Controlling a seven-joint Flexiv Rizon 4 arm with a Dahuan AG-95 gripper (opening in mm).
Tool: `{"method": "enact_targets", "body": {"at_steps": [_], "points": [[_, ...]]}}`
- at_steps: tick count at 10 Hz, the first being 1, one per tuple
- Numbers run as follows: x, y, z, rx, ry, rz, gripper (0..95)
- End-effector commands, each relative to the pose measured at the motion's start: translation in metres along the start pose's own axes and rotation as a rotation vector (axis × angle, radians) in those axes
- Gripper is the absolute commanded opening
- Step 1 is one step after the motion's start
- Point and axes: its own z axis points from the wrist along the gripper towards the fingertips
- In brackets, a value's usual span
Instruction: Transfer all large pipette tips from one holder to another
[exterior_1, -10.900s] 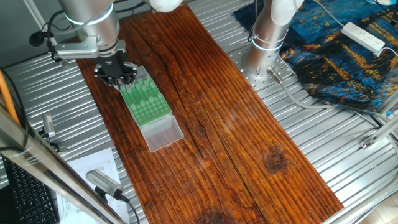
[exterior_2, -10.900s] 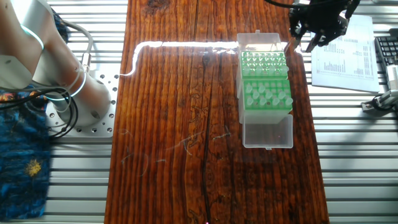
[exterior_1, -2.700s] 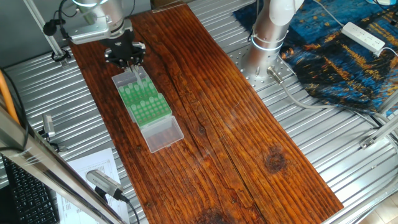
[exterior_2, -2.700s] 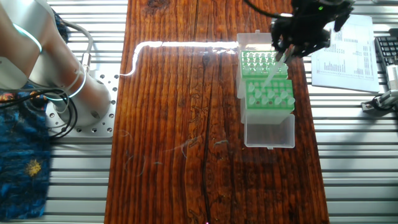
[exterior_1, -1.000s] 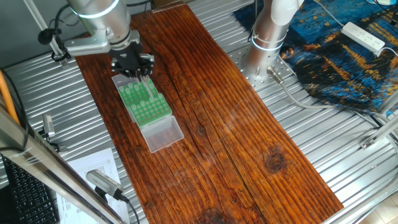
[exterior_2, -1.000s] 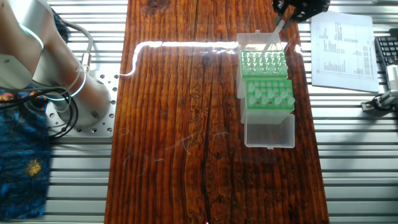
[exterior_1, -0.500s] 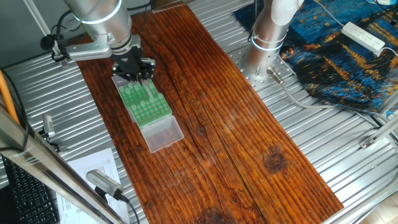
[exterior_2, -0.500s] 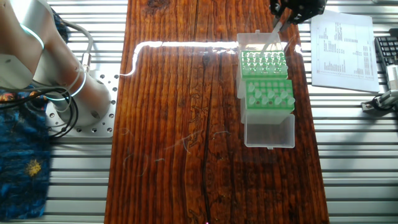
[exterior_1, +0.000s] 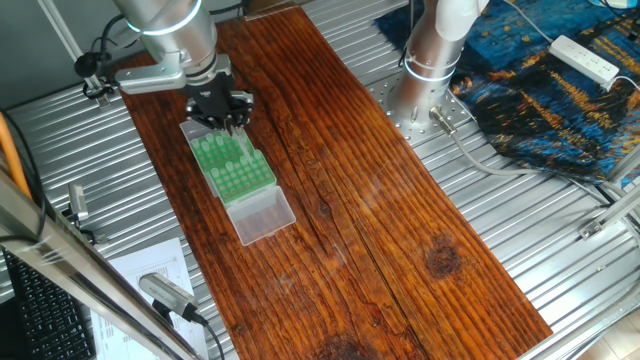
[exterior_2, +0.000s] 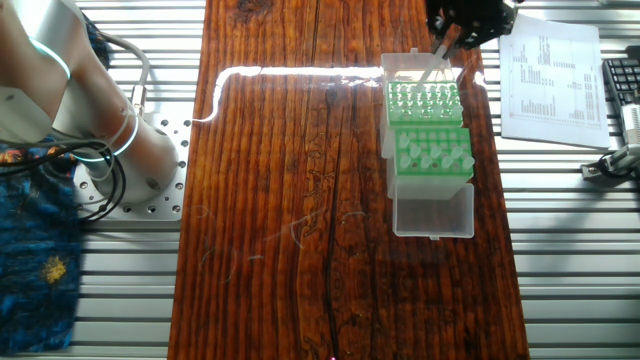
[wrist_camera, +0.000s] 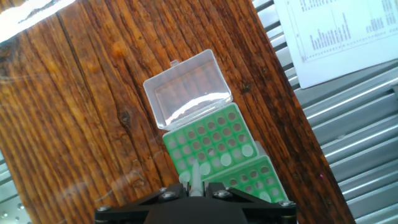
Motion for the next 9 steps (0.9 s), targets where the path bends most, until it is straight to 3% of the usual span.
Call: {"method": "enact_targets", "body": {"at_steps": [1,9], "points": [[-0.0019,-0.0009,0.0007,-0.004,0.002,0.005,0.0],[0.0046,0.0059,0.0027,-0.002,0.003,0.000,0.0]]}}
